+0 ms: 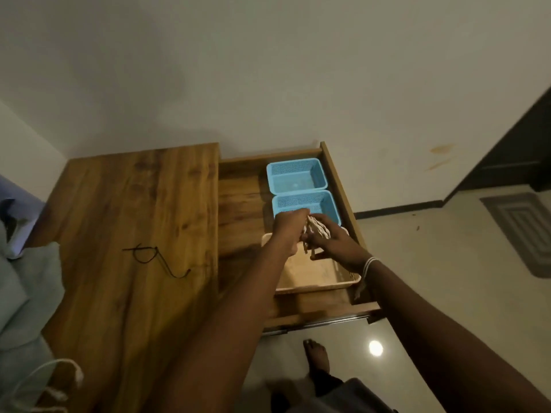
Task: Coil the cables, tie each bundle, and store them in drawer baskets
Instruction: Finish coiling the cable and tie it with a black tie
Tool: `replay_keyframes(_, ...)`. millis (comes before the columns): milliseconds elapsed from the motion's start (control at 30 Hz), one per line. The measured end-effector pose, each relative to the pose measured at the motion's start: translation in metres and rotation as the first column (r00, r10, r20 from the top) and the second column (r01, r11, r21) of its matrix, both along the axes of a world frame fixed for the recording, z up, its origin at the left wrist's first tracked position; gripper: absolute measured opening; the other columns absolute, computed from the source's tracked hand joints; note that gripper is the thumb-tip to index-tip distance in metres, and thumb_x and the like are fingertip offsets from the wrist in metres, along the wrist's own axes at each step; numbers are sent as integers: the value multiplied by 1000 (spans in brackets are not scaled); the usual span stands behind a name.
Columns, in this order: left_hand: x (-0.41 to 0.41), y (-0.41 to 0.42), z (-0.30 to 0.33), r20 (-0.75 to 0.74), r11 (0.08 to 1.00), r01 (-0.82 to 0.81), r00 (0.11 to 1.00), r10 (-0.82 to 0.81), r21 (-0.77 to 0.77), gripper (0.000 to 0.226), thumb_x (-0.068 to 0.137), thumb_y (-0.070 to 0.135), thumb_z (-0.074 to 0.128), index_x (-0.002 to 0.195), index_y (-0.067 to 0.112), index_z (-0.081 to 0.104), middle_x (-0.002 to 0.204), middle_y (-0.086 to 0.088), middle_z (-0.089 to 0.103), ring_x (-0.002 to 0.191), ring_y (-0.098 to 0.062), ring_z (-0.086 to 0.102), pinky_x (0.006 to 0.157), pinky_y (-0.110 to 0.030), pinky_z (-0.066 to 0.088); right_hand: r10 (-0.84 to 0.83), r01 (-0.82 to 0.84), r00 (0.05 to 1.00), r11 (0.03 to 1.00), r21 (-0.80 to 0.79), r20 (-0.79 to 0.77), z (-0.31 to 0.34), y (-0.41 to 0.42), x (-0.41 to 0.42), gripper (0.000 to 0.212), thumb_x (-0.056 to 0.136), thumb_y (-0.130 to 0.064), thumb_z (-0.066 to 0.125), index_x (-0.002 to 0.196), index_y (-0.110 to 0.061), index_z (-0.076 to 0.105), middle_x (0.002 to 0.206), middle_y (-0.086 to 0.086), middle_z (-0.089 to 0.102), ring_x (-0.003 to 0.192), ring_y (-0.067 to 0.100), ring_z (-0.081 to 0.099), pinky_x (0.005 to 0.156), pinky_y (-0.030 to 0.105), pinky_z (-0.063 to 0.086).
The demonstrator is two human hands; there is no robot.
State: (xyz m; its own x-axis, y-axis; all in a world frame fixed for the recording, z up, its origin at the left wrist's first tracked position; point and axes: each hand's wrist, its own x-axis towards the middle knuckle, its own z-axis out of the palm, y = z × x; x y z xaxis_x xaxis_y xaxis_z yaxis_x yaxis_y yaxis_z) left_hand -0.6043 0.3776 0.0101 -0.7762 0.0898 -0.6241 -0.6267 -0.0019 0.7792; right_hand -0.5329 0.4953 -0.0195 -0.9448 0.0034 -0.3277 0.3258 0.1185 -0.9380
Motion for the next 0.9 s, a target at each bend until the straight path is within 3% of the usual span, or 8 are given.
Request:
replay_keyframes(100,-1,20,-39,132,986,166,978,-162,-21,13,91,17,59,96,10,68,84,-9,71,73,-22,67,81,-38,58,-145,193,967,953,-235,209,-49,18,-5,37,86,-39,69,117,-22,62,98,9,71,85,27,70,71,44,59)
replay_keyframes(233,-4,29,-99,100,933,322,946,-309,-161,10,86,22,65,88,20,74,92,-2,75,86,-22,68,78,-32,53,-131,412,851,767,-492,509,-91,30,-12,38,81,-49,51,101,-20,68,86,4,69,71,21,65,62,28,47)
replay_keyframes(333,-1,33,-131,107,879,402,915,-388,-257,28,82,21,70,107,32,67,112,3,71,98,-17,68,85,-35,58,-132,514,794,666,-541,593,-117,35,-20,46,71,-54,50,89,-17,69,75,6,67,63,21,62,51,23,46)
replay_keyframes(433,2,46,-143,72,902,361,932,-355,-238,37,93,2,59,126,19,56,111,3,64,85,-9,65,66,-29,57,-117,560,767,602,-569,631,-132,39,-30,46,76,-52,43,84,-15,70,72,7,66,57,23,60,47,22,45)
replay_keyframes(533,3,60,-154,32,898,308,949,-315,-315,37,93,-1,53,123,19,60,110,3,68,86,-16,69,54,-27,58,-114,623,719,542,-563,685,-139,44,-37,47,85,-45,34,77,-15,69,70,3,67,57,20,62,47,21,46)
replay_keyframes(667,0,73,-167,-12,883,227,967,-254,-412,35,84,2,59,112,19,71,104,-1,75,96,-20,70,84,-37,58,-257,690,675,552,-468,692,-145,39,-50,45,86,-46,39,74,-13,68,81,10,65,73,25,63,66,30,47)
replay_keyframes(800,-3,77,-176,-21,876,184,976,-215,-447,33,80,1,61,107,15,74,99,-3,76,92,-20,71,85,-43,59,-417,746,589,610,-267,693,-161,38,-51,45,82,-51,54,87,-12,77,99,19,74,90,34,70,85,46,56)
replay_keyframes(900,-2,77,-176,-58,875,103,987,-147,-473,30,82,-4,61,105,9,75,99,-8,76,93,-19,70,84,-30,55,-472,776,528,607,-174,707,-145,31,-51,34,86,-43,63,92,-10,71,87,15,74,82,32,71,72,42,60)
